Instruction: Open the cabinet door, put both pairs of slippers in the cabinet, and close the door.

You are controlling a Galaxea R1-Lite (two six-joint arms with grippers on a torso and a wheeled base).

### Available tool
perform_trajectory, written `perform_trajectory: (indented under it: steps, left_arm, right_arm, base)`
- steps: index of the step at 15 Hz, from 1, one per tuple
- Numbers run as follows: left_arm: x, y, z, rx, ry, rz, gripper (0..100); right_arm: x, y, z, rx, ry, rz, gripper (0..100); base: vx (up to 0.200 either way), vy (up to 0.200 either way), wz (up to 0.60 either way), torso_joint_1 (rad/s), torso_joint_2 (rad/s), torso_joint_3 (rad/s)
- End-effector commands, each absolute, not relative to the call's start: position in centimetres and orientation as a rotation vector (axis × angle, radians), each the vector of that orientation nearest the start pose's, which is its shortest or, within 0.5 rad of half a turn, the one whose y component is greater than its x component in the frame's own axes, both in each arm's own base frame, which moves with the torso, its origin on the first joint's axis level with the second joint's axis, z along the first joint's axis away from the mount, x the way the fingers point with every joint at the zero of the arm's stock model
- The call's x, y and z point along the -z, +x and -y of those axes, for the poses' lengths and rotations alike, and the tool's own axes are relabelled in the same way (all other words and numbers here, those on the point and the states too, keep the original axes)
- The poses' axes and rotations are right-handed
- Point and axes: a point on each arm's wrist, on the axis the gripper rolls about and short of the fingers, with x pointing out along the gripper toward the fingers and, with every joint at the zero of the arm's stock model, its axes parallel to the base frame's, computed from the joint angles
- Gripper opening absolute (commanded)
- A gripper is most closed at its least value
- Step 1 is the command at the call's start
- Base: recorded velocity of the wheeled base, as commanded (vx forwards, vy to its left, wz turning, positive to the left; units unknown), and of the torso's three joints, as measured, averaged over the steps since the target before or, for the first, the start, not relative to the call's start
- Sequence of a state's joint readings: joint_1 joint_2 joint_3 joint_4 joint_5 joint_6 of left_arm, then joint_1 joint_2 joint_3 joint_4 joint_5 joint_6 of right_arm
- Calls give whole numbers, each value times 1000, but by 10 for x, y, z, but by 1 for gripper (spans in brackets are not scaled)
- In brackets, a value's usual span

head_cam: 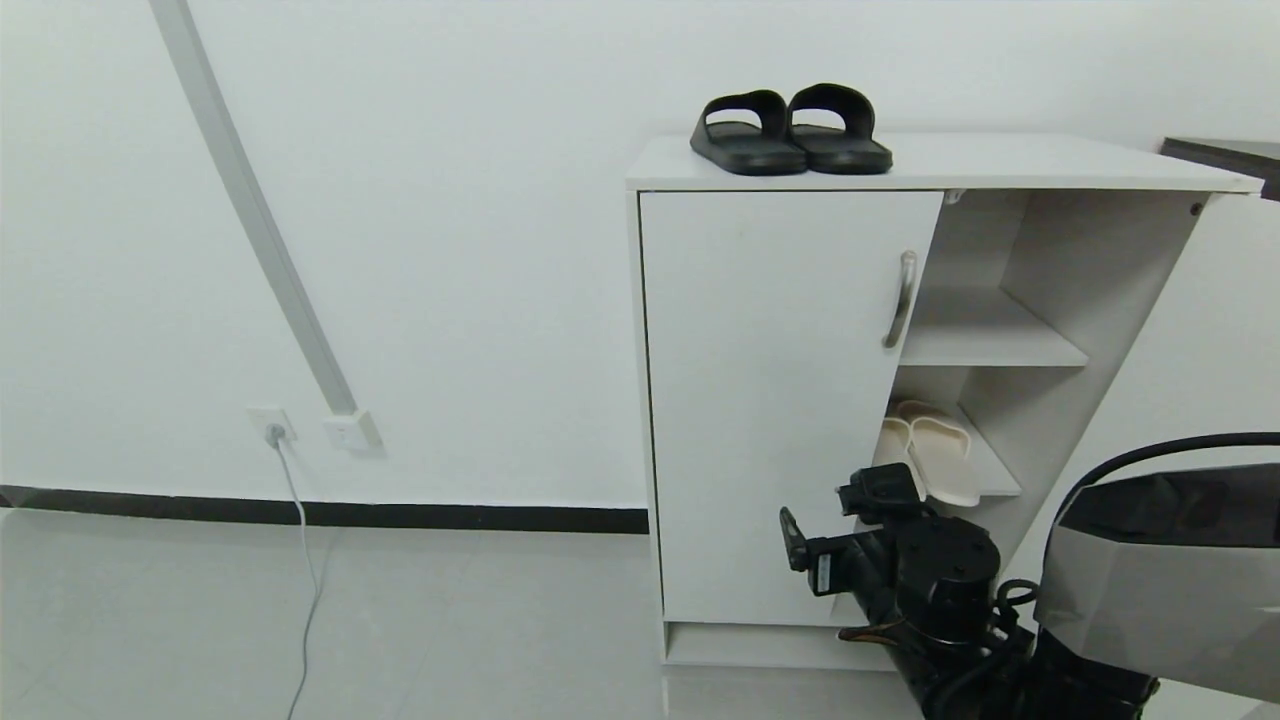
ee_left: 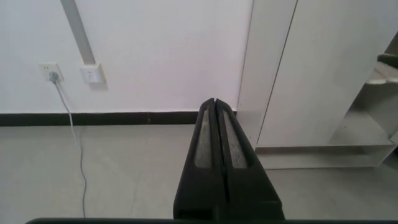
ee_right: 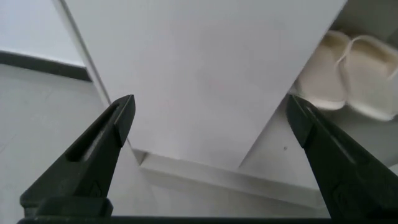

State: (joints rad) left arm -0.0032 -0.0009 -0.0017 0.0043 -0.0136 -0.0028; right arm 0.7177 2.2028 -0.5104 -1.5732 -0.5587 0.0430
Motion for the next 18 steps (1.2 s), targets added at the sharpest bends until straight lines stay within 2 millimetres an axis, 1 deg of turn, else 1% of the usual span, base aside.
perform_trajectory:
  steps: [1,5,10,18]
  left_arm:
    - [-75,-23,0,17,-3,-3,0]
    - [-75,-23,0,17,-3,-3,0]
    - [-75,-23,0,17,-3,-3,0]
    - [-75,-23,0,17,-3,-3,0]
  right_arm:
    - [-46,256,-208,-159,-32,-104,100]
    - [-46,256,-208,-159,-33,-106,100]
    - [-46,255,-208,-159,-35,-106,100]
    - [-46,255,-208,-157,-35,-106,100]
  base:
    - [0,0,0,36,-466,-359]
    - [0,0,0,83,-456,-358]
    - [0,0,0,132,-464,-337]
    - [0,0,0,181,-495,-315]
